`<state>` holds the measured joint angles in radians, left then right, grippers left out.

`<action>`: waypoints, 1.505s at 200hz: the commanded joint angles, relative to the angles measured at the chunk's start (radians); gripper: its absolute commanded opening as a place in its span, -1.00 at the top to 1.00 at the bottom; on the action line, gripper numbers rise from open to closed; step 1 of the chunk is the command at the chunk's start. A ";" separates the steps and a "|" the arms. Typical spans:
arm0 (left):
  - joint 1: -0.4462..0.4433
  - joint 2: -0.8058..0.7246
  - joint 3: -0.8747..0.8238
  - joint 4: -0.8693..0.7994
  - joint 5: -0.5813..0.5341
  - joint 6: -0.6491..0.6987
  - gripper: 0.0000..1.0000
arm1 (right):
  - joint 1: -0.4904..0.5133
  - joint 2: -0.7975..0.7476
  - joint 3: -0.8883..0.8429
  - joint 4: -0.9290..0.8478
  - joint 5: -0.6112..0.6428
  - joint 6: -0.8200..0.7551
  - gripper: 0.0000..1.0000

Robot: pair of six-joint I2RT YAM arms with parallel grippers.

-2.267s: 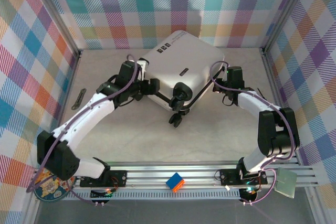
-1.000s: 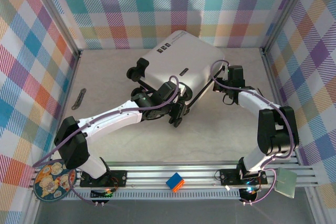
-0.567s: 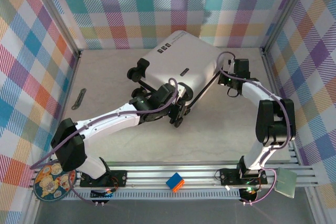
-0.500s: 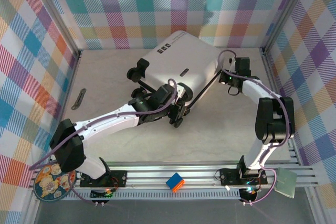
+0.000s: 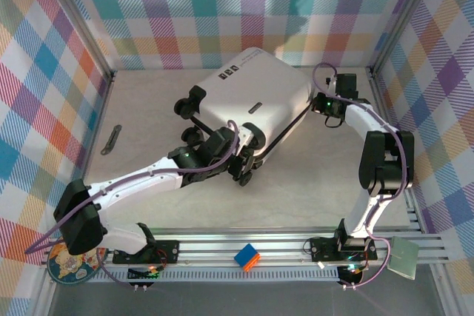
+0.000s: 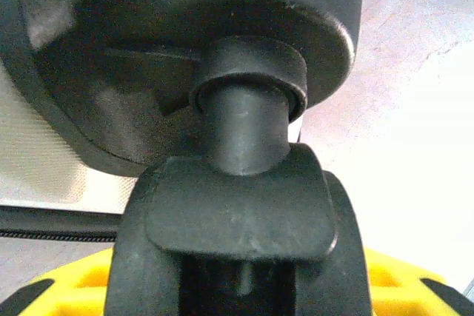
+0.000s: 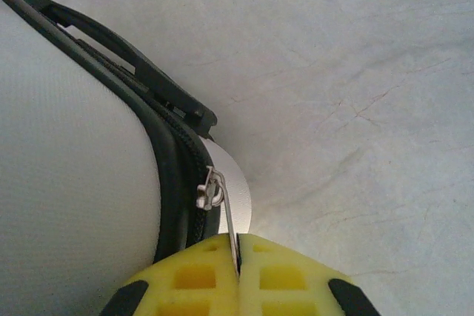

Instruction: Pack the luggage

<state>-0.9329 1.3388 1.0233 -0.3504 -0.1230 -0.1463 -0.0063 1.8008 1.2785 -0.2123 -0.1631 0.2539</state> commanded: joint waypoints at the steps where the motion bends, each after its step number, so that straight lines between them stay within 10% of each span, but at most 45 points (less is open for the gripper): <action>1: -0.003 -0.111 -0.025 -0.197 -0.121 -0.020 -0.30 | -0.060 -0.065 -0.002 0.099 0.112 0.019 0.66; 81: 0.117 -0.250 -0.060 -0.238 -0.224 -0.085 -0.74 | -0.060 -0.145 -0.047 0.134 0.011 0.079 0.03; 170: 0.278 -0.196 -0.110 -0.144 -0.113 -0.196 -0.63 | -0.058 -0.045 0.073 0.234 -0.396 0.221 -0.68; 301: 0.469 0.084 0.002 -0.015 -0.064 -0.147 -0.54 | 0.022 -0.071 -0.056 0.215 -0.588 0.091 -0.70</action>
<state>-0.5098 1.3907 0.9676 -0.4076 -0.1905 -0.3241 -0.0315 1.8107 1.3354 0.0154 -0.6399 0.3943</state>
